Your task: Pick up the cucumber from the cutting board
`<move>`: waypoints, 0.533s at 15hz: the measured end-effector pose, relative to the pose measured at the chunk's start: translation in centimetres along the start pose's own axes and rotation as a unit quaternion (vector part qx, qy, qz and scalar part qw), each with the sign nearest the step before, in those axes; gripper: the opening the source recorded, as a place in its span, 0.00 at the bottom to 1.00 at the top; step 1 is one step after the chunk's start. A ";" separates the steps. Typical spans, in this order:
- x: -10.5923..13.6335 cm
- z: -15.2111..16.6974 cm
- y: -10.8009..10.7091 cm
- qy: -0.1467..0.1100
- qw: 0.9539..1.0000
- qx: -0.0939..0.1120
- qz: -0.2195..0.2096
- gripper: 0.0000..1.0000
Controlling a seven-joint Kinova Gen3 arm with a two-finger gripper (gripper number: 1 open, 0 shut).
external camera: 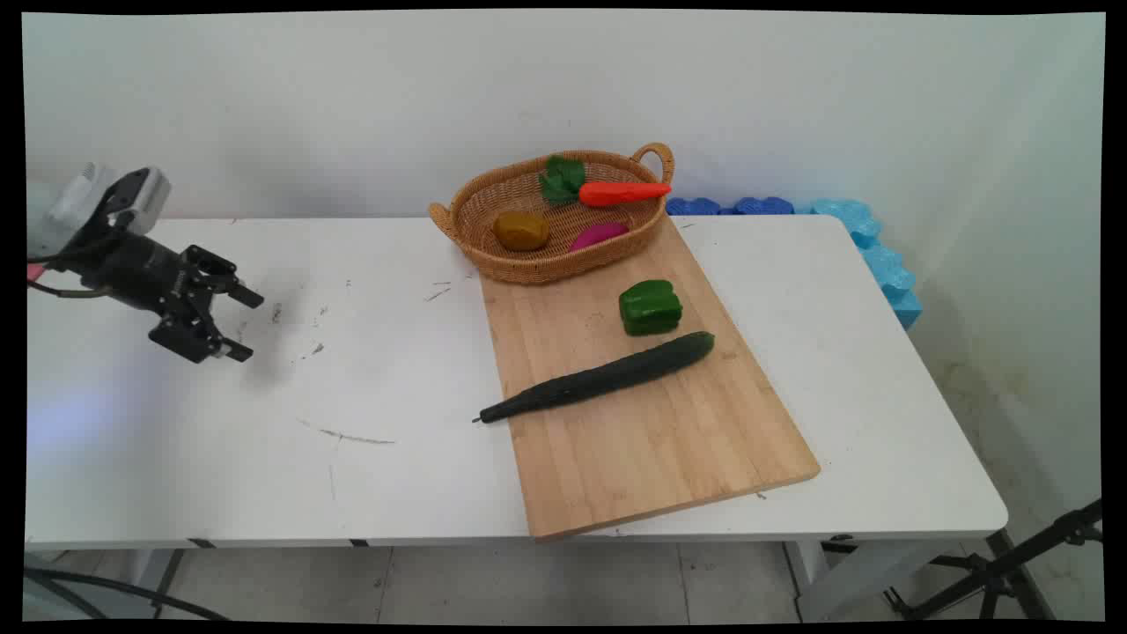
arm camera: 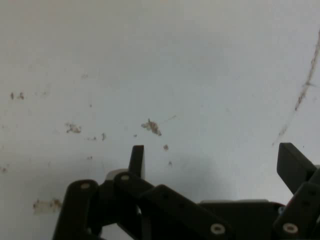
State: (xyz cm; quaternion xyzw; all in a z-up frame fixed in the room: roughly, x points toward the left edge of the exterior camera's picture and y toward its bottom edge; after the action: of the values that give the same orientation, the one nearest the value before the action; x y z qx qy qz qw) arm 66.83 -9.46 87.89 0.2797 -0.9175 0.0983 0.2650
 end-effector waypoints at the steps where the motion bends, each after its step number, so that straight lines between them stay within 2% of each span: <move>1: 0.3 0.1 0.1 0.000 1.000 0.000 0.000 1.00; 6: 2.8 1.4 0.8 0.007 1.000 -0.005 0.001 1.00; 8: 4.7 2.3 1.5 0.016 1.000 -0.010 0.000 1.00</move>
State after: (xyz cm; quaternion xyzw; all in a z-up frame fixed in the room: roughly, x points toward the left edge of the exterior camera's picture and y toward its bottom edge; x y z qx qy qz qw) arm 61.68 -11.13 88.39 0.2756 -0.9141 0.0933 0.2823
